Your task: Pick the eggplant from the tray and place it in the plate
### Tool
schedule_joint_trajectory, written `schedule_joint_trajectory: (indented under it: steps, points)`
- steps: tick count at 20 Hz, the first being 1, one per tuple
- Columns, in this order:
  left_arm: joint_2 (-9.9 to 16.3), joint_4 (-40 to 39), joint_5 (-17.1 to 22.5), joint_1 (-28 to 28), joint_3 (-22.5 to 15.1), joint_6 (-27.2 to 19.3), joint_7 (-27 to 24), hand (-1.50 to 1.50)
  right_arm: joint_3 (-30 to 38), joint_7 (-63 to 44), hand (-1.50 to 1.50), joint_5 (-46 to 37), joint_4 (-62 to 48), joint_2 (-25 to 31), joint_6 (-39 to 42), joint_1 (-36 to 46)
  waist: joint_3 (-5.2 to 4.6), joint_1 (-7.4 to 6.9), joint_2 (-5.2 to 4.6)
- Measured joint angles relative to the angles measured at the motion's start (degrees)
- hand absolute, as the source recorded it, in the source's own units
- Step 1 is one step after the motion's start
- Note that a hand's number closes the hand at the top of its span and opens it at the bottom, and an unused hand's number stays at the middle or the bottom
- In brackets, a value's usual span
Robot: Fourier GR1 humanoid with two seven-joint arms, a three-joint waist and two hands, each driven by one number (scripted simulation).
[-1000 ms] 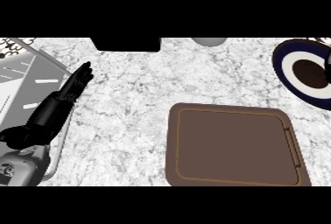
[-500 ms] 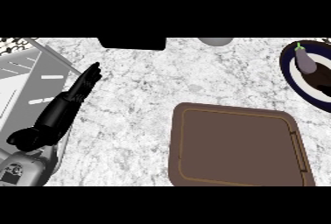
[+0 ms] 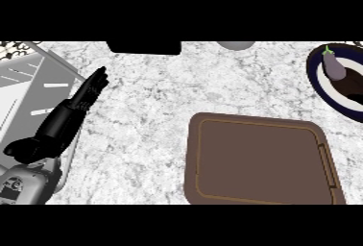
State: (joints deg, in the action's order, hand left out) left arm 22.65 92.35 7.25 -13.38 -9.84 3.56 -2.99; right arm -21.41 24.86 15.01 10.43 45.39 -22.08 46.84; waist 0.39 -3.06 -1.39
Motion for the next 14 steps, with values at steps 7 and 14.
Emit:
schedule_joint_trajectory:
  steps: [7,14]
  points:
    - [-0.2,0.0,-0.3,0.2,0.5,0.0,0.7,0.00,8.8,8.5,-1.50,7.8,0.3,-0.3,9.5,0.5,-0.07,0.99,0.42]
    - [-0.3,-0.4,-0.8,1.3,1.3,0.2,-0.1,0.00,18.2,10.3,-1.50,17.1,-1.4,2.8,27.5,-2.4,-0.11,1.71,0.61]
